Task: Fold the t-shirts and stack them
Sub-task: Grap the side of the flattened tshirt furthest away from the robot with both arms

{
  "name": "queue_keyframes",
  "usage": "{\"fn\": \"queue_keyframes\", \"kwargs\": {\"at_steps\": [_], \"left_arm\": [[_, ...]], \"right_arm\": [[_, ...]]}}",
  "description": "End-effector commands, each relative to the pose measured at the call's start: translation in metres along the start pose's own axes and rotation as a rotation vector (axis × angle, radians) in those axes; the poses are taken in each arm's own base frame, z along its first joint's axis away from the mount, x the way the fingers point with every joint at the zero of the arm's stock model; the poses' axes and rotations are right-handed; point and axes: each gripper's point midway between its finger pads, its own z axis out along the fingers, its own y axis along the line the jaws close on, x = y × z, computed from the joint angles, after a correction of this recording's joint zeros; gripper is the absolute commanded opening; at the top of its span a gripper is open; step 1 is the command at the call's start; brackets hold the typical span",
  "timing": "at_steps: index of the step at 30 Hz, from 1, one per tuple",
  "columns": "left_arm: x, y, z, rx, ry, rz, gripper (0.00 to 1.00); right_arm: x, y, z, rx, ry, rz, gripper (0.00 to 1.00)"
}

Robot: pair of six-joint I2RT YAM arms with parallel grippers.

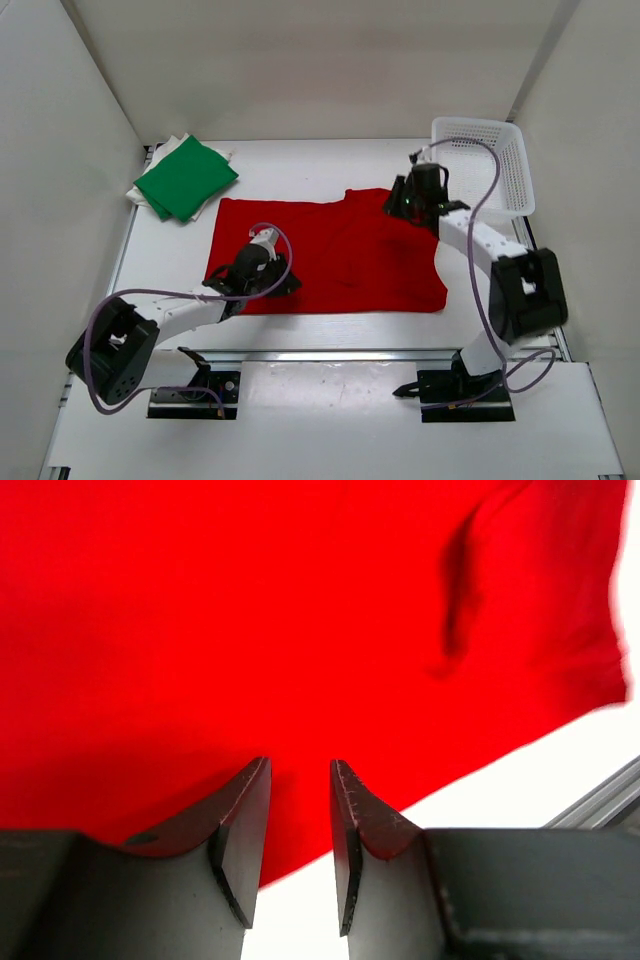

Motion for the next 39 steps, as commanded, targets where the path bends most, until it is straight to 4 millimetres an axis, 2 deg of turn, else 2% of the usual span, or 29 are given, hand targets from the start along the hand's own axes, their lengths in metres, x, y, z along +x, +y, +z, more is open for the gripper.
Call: {"fn": "queue_keyframes", "kwargs": {"at_steps": [1, 2, 3, 5, 6, 7, 9, 12, 13, 17, 18, 19, 20, 22, 23, 24, 26, 27, 28, 29, 30, 31, 32, 33, 34, 36, 37, 38, 39], "left_arm": [[-0.034, -0.024, -0.009, 0.086, -0.077, 0.019, 0.41], [-0.027, -0.02, -0.008, 0.079, -0.064, 0.015, 0.42], [-0.024, -0.019, -0.008, 0.082, -0.062, 0.008, 0.42], [-0.017, -0.02, -0.008, 0.104, -0.057, 0.005, 0.42], [-0.015, -0.019, -0.008, 0.106, -0.051, 0.001, 0.42], [-0.014, -0.016, -0.007, 0.1, -0.047, -0.001, 0.41], [-0.015, -0.017, -0.007, 0.109, -0.054, -0.008, 0.41], [-0.015, -0.018, -0.007, 0.11, -0.056, 0.004, 0.42], [-0.014, -0.017, -0.007, 0.104, -0.053, 0.001, 0.42], [-0.015, -0.016, -0.005, 0.107, -0.057, -0.008, 0.42], [-0.012, -0.016, -0.004, 0.105, -0.049, -0.005, 0.42], [-0.014, -0.017, -0.003, 0.107, -0.051, -0.006, 0.42], [-0.015, -0.019, -0.004, 0.111, -0.053, -0.004, 0.42], [-0.015, -0.018, -0.003, 0.1, -0.048, -0.002, 0.42], [-0.017, -0.019, -0.004, 0.103, -0.054, -0.003, 0.42], [-0.018, -0.018, -0.005, 0.102, -0.059, -0.006, 0.42], [-0.021, -0.018, -0.007, 0.099, -0.064, -0.006, 0.42], [-0.021, -0.017, -0.007, 0.093, -0.065, -0.006, 0.42], [-0.024, -0.016, -0.007, 0.089, -0.076, -0.008, 0.41], [-0.027, -0.016, -0.007, 0.086, -0.083, 0.001, 0.42], [-0.029, -0.018, -0.009, 0.089, -0.089, -0.002, 0.42], [-0.03, -0.012, -0.009, 0.074, -0.094, -0.006, 0.42], [-0.037, -0.016, -0.011, 0.079, -0.115, 0.0, 0.42], [-0.038, -0.014, -0.012, 0.072, -0.117, -0.003, 0.41], [-0.044, -0.013, -0.014, 0.074, -0.132, -0.016, 0.42], [-0.045, -0.008, -0.015, 0.071, -0.133, -0.027, 0.43], [-0.052, -0.009, -0.017, 0.073, -0.152, -0.03, 0.43], [-0.055, -0.008, -0.018, 0.066, -0.16, -0.03, 0.43], [-0.06, -0.01, -0.02, 0.075, -0.174, -0.034, 0.43]], "right_arm": [[-0.058, -0.016, 0.041, 0.105, -0.097, -0.074, 0.14], [-0.053, -0.031, 0.061, 0.161, -0.071, -0.072, 0.14], [-0.061, -0.034, 0.074, 0.175, -0.064, -0.089, 0.14], [-0.088, -0.043, 0.093, 0.207, -0.086, -0.09, 0.17], [-0.068, -0.053, 0.111, 0.234, -0.016, -0.095, 0.2], [-0.083, -0.053, 0.111, 0.239, -0.025, -0.102, 0.22], [-0.075, -0.066, 0.134, 0.257, 0.025, -0.121, 0.31], [-0.083, -0.064, 0.147, 0.25, 0.049, -0.131, 0.42], [-0.071, -0.067, 0.151, 0.257, 0.089, -0.127, 0.43], [-0.063, -0.062, 0.152, 0.248, 0.12, -0.133, 0.45], [-0.065, -0.06, 0.15, 0.245, 0.111, -0.13, 0.42], [-0.065, -0.055, 0.15, 0.223, 0.112, -0.132, 0.29], [-0.065, -0.051, 0.151, 0.197, 0.123, -0.118, 0.22], [-0.079, -0.041, 0.149, 0.149, 0.109, -0.087, 0.1], [-0.077, -0.036, 0.15, 0.124, 0.123, -0.085, 0.06], [-0.083, -0.034, 0.149, 0.114, 0.119, -0.082, 0.01], [-0.102, -0.027, 0.144, 0.119, 0.078, -0.104, 0.0], [-0.117, -0.02, 0.134, 0.121, 0.037, -0.121, 0.0], [-0.121, -0.02, 0.132, 0.139, 0.007, -0.138, 0.0], [-0.124, -0.009, 0.119, 0.129, -0.016, -0.153, 0.0], [-0.15, 0.008, 0.1, 0.105, -0.112, -0.171, 0.0], [-0.15, 0.014, 0.096, 0.091, -0.148, -0.19, 0.01], [-0.144, 0.018, 0.084, 0.096, -0.167, -0.213, 0.02], [-0.167, 0.025, 0.064, 0.114, -0.261, -0.227, 0.1], [-0.158, 0.019, 0.062, 0.148, -0.26, -0.224, 0.15], [-0.141, 0.014, 0.054, 0.146, -0.21, -0.213, 0.35], [-0.112, 0.003, 0.059, 0.139, -0.125, -0.2, 0.36], [-0.094, -0.008, 0.058, 0.125, -0.075, -0.162, 0.33], [-0.067, -0.017, 0.057, 0.115, -0.019, -0.134, 0.32]]}}
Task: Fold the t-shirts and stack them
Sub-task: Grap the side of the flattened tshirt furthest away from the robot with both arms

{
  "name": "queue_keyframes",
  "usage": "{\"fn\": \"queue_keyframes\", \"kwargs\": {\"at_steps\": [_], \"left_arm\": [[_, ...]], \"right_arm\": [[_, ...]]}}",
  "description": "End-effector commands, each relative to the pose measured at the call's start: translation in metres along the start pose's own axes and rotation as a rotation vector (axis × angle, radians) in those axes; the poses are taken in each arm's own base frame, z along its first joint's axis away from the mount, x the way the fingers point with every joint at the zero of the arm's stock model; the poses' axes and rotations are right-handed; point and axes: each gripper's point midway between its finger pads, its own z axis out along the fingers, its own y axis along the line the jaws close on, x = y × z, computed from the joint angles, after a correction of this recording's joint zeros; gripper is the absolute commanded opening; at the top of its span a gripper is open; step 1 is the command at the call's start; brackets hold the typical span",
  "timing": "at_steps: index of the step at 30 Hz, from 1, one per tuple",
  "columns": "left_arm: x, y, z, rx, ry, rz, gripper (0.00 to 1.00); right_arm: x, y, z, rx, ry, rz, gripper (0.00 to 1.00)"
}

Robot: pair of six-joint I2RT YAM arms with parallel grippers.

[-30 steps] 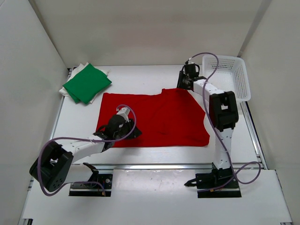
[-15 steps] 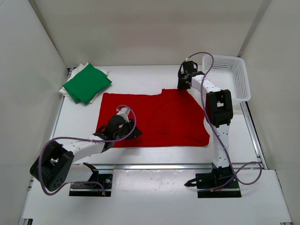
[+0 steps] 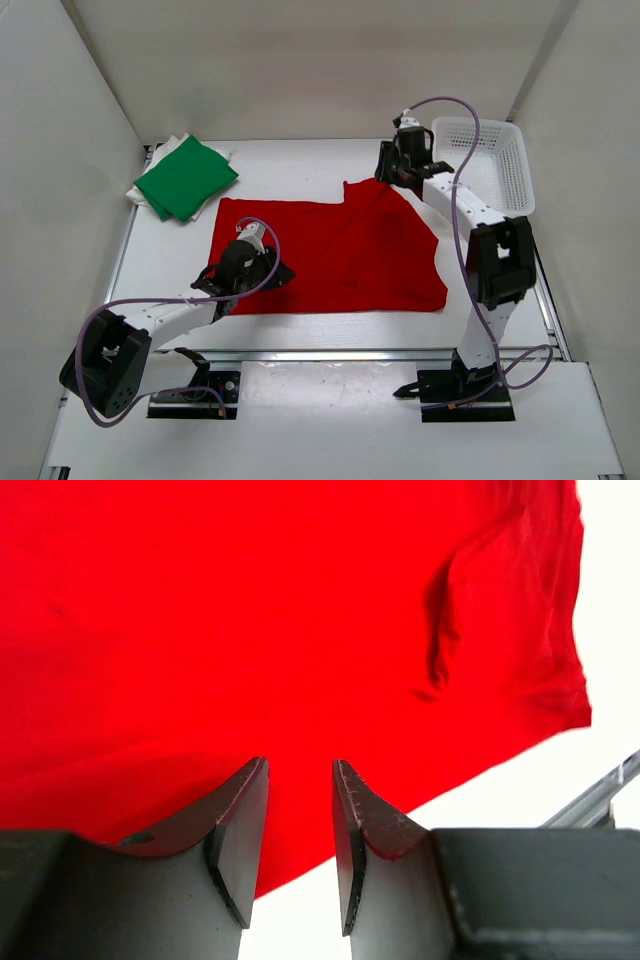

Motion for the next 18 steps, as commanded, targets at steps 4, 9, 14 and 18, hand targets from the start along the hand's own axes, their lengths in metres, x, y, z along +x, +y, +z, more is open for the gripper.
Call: {"fn": "queue_keyframes", "kwargs": {"at_steps": [4, 9, 14, 18], "left_arm": [[-0.035, -0.016, -0.005, 0.032, -0.085, 0.006, 0.43], [-0.053, -0.013, -0.004, 0.038, -0.124, -0.036, 0.44], [-0.052, -0.005, 0.001, -0.004, -0.106, -0.028, 0.44], [-0.046, 0.0, 0.003, -0.014, -0.095, -0.038, 0.44]], "right_arm": [[0.044, -0.052, 0.002, 0.028, 0.028, 0.154, 0.34], [0.007, -0.064, 0.047, -0.016, 0.04, 0.202, 0.36], [0.008, -0.057, 0.088, -0.014, 0.096, 0.171, 0.47], [0.008, -0.057, 0.104, -0.035, 0.098, 0.199, 0.54]]}}
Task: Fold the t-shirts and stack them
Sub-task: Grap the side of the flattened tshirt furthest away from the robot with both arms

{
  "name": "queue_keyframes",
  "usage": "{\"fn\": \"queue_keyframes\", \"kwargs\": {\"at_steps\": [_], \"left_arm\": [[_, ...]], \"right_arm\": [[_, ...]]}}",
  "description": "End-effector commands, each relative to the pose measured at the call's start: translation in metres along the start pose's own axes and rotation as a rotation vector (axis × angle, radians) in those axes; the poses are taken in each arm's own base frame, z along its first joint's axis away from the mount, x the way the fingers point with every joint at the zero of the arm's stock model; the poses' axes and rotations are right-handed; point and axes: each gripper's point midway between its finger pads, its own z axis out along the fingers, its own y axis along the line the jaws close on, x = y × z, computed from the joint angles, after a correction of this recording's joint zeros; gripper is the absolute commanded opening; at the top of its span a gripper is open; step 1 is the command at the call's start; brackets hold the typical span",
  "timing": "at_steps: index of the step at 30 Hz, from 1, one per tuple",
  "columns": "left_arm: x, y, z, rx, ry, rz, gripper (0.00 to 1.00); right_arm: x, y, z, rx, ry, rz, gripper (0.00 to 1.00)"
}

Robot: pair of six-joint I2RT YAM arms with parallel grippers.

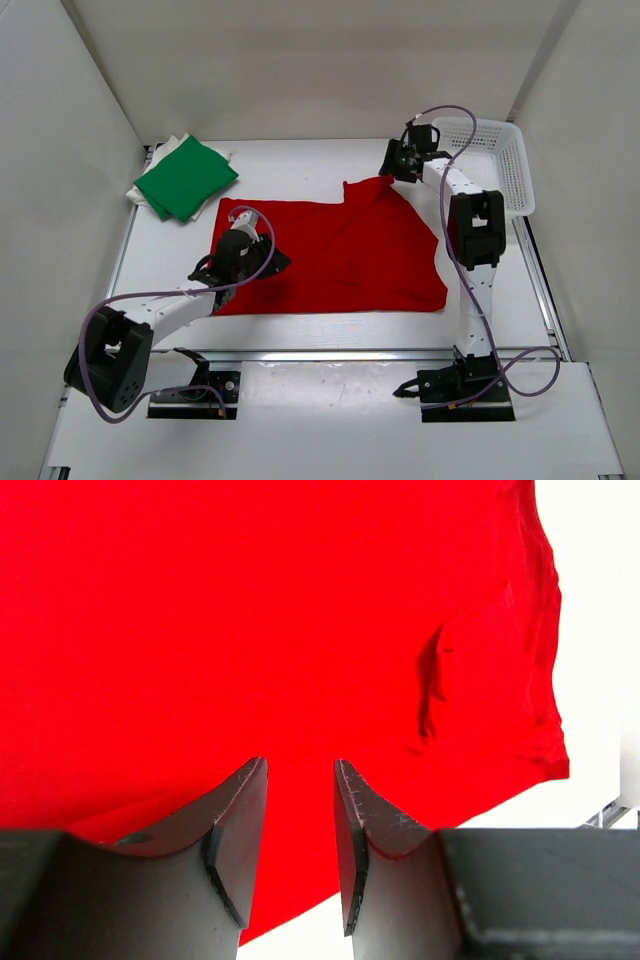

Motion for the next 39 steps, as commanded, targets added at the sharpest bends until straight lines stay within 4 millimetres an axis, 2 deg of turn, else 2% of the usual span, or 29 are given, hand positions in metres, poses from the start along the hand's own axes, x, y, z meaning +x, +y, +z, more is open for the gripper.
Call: {"fn": "queue_keyframes", "kwargs": {"at_steps": [1, 2, 4, 5, 8, 9, 10, 11, 12, 13, 14, 15, 17, 18, 19, 20, 22, 25, 26, 27, 28, 30, 31, 32, 35, 36, 38, 39], "left_arm": [[-0.004, -0.006, 0.001, 0.013, -0.01, 0.009, 0.44], [-0.001, -0.006, 0.002, 0.014, -0.003, 0.011, 0.43], [-0.001, -0.006, 0.003, 0.009, 0.0, 0.014, 0.43], [-0.004, -0.007, 0.002, 0.009, -0.006, 0.013, 0.44], [-0.01, -0.009, 0.005, 0.004, -0.011, 0.021, 0.43], [-0.014, -0.011, 0.004, 0.005, -0.018, 0.025, 0.43], [-0.018, -0.014, 0.004, 0.011, -0.025, 0.032, 0.44], [-0.019, -0.015, 0.005, 0.01, -0.029, 0.033, 0.43], [-0.024, -0.017, 0.004, 0.014, -0.038, 0.034, 0.43], [-0.022, -0.015, 0.004, 0.008, -0.033, 0.033, 0.43], [-0.024, -0.014, 0.004, 0.003, -0.041, 0.033, 0.43], [-0.026, -0.012, 0.004, -0.001, -0.047, 0.035, 0.43], [-0.025, -0.009, 0.004, -0.008, -0.042, 0.027, 0.43], [-0.026, -0.008, 0.003, -0.011, -0.046, 0.029, 0.43], [-0.026, -0.006, 0.003, -0.024, -0.043, 0.029, 0.43], [-0.027, -0.005, 0.004, -0.026, -0.047, 0.022, 0.43], [-0.028, -0.005, 0.004, -0.025, -0.051, 0.029, 0.44], [-0.038, -0.007, 0.003, -0.022, -0.069, 0.03, 0.43], [-0.043, -0.007, 0.002, -0.017, -0.075, 0.024, 0.44], [-0.051, -0.007, 0.002, -0.02, -0.099, 0.018, 0.43], [-0.061, -0.007, 0.002, -0.02, -0.118, 0.011, 0.43], [-0.077, -0.002, 0.004, -0.041, -0.152, 0.0, 0.44], [-0.091, -0.005, 0.005, -0.043, -0.175, -0.001, 0.45], [-0.096, 0.001, 0.008, -0.059, -0.163, -0.014, 0.44], [-0.11, 0.013, 0.012, -0.085, -0.174, -0.044, 0.44], [-0.112, 0.013, 0.011, -0.086, -0.178, -0.04, 0.42], [-0.116, 0.015, 0.01, -0.099, -0.193, -0.033, 0.45], [-0.114, 0.018, 0.01, -0.106, -0.188, -0.036, 0.44]], "right_arm": [[-0.012, 0.01, 0.009, -0.035, 0.007, 0.014, 0.53], [-0.001, 0.008, 0.019, -0.035, 0.039, 0.015, 0.54], [-0.008, 0.007, 0.021, -0.02, 0.041, 0.015, 0.51], [-0.001, 0.007, 0.024, -0.008, 0.059, 0.016, 0.5], [-0.007, 0.001, 0.028, 0.012, 0.043, 0.045, 0.47], [0.001, -0.004, 0.033, 0.027, 0.065, 0.055, 0.47], [-0.01, -0.004, 0.029, 0.035, 0.052, 0.062, 0.47], [-0.017, -0.007, 0.033, 0.034, 0.041, 0.075, 0.47], [-0.006, -0.008, 0.039, 0.019, 0.082, 0.084, 0.46], [-0.012, -0.003, 0.039, -0.011, 0.087, 0.099, 0.46], [-0.02, 0.0, 0.042, -0.032, 0.074, 0.103, 0.41], [-0.012, -0.001, 0.047, -0.041, 0.106, 0.117, 0.38], [-0.029, 0.012, 0.047, -0.102, 0.077, 0.102, 0.29], [-0.025, 0.013, 0.052, -0.127, 0.091, 0.105, 0.23], [-0.039, 0.026, 0.046, -0.159, 0.057, 0.095, 0.19], [-0.046, 0.023, 0.043, -0.163, 0.041, 0.101, 0.14], [-0.053, 0.033, 0.034, -0.183, 0.026, 0.073, 0.01], [-0.081, 0.038, 0.006, -0.196, -0.023, 0.048, 0.0], [-0.078, 0.031, 0.004, -0.156, -0.014, 0.037, 0.0], [-0.084, 0.03, -0.004, -0.133, -0.03, 0.017, 0.05], [-0.095, 0.027, -0.013, -0.098, -0.065, 0.007, 0.15], [-0.084, 0.014, -0.004, -0.074, -0.052, -0.019, 0.32], [-0.081, 0.012, -0.002, -0.067, -0.049, -0.024, 0.35], [-0.069, 0.004, 0.007, -0.04, -0.02, -0.031, 0.35], [-0.047, -0.003, 0.026, -0.02, 0.035, -0.051, 0.35], [-0.042, 0.004, 0.029, -0.033, 0.044, -0.059, 0.35], [-0.035, -0.001, 0.038, -0.025, 0.054, -0.06, 0.36], [-0.033, 0.002, 0.041, -0.032, 0.052, -0.065, 0.36]]}}
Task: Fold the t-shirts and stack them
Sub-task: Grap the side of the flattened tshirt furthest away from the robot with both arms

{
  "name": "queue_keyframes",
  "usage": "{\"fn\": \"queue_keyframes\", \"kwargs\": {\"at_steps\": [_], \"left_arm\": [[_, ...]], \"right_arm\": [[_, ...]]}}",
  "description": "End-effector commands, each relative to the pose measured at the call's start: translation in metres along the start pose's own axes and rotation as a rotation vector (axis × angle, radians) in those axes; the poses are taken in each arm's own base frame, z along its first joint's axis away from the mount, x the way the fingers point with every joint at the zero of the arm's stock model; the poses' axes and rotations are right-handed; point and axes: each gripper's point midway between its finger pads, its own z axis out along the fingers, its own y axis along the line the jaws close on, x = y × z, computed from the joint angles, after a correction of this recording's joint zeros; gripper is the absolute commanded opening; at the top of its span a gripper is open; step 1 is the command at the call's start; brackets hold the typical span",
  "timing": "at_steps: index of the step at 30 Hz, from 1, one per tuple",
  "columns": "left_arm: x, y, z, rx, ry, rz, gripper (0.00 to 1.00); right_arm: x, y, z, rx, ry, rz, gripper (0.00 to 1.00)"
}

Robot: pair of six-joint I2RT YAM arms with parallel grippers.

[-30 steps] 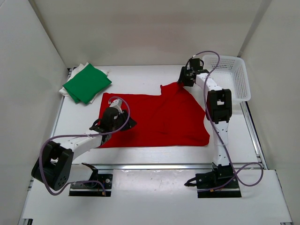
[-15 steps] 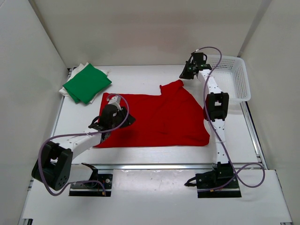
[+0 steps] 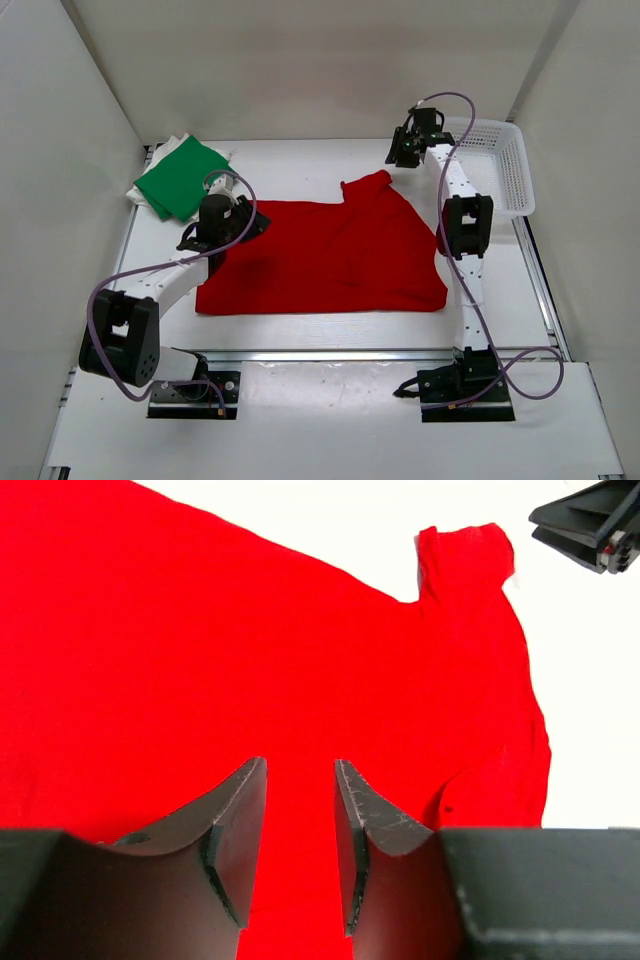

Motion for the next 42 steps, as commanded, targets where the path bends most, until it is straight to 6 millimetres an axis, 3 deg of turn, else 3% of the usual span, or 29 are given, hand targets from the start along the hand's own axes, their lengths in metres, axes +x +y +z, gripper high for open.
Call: {"fn": "queue_keyframes", "kwargs": {"at_steps": [1, 5, 10, 15, 17, 20, 22, 25, 26, 28, 29, 30, 31, 32, 35, 36, 38, 39, 40, 42], "left_arm": [[-0.011, -0.002, -0.002, 0.001, -0.015, 0.013, 0.44], [-0.011, 0.002, -0.004, -0.003, -0.021, 0.005, 0.44], [-0.005, 0.009, -0.004, -0.02, -0.003, 0.02, 0.44], [-0.015, 0.021, -0.003, -0.053, -0.02, 0.005, 0.44], [-0.017, 0.033, -0.001, -0.091, -0.019, -0.001, 0.44], [-0.027, 0.053, 0.002, -0.156, -0.039, -0.01, 0.43], [-0.04, 0.06, 0.009, -0.188, -0.05, -0.014, 0.44], [-0.055, 0.078, 0.02, -0.256, -0.045, -0.008, 0.43], [-0.061, 0.085, 0.024, -0.277, -0.041, -0.018, 0.43], [-0.068, 0.092, 0.032, -0.309, -0.03, 0.004, 0.44], [-0.08, 0.097, 0.037, -0.336, -0.043, 0.012, 0.43], [-0.075, 0.107, 0.042, -0.377, -0.015, 0.024, 0.43], [-0.082, 0.11, 0.047, -0.403, -0.016, 0.036, 0.43], [-0.094, 0.11, 0.049, -0.411, -0.031, 0.053, 0.44], [-0.103, 0.13, 0.063, -0.486, -0.003, 0.079, 0.48], [-0.114, 0.126, 0.068, -0.483, -0.013, 0.099, 0.48], [-0.104, 0.144, 0.08, -0.549, 0.052, 0.138, 0.51], [-0.116, 0.139, 0.085, -0.555, 0.038, 0.162, 0.51], [-0.102, 0.153, 0.09, -0.593, 0.093, 0.167, 0.5], [-0.113, 0.158, 0.1, -0.603, 0.105, 0.16, 0.47]], "right_arm": [[0.006, 0.002, 0.014, 0.009, -0.005, -0.038, 0.36], [0.025, 0.004, 0.028, -0.023, 0.037, -0.025, 0.37], [0.023, 0.014, 0.033, -0.091, 0.029, 0.005, 0.37], [0.025, 0.013, 0.034, -0.099, 0.038, 0.039, 0.21], [0.029, 0.01, 0.036, -0.109, 0.053, 0.047, 0.17], [0.02, 0.013, 0.034, -0.111, 0.028, 0.052, 0.14], [0.018, 0.017, 0.034, -0.135, 0.015, 0.043, 0.27], [0.022, 0.015, 0.038, -0.143, 0.024, 0.05, 0.3], [0.017, 0.014, 0.036, -0.153, 0.014, 0.047, 0.28], [0.016, 0.012, 0.036, -0.154, 0.015, 0.055, 0.11], [0.017, 0.012, 0.036, -0.148, 0.016, 0.06, 0.08], [0.018, 0.011, 0.036, -0.145, 0.021, 0.064, 0.04], [0.016, 0.014, 0.036, -0.148, 0.014, 0.06, 0.0], [0.019, 0.016, 0.038, -0.151, 0.019, 0.055, 0.0], [0.012, 0.025, 0.032, -0.166, 0.009, 0.053, 0.0], [0.011, 0.026, 0.032, -0.179, 0.007, 0.052, 0.0], [0.001, 0.03, 0.024, -0.2, -0.012, 0.049, 0.0], [0.007, 0.034, 0.026, -0.208, 0.005, 0.046, 0.0], [0.006, 0.03, 0.024, -0.205, 0.008, 0.053, 0.0], [0.004, 0.033, 0.022, -0.203, 0.003, 0.04, 0.0]]}}
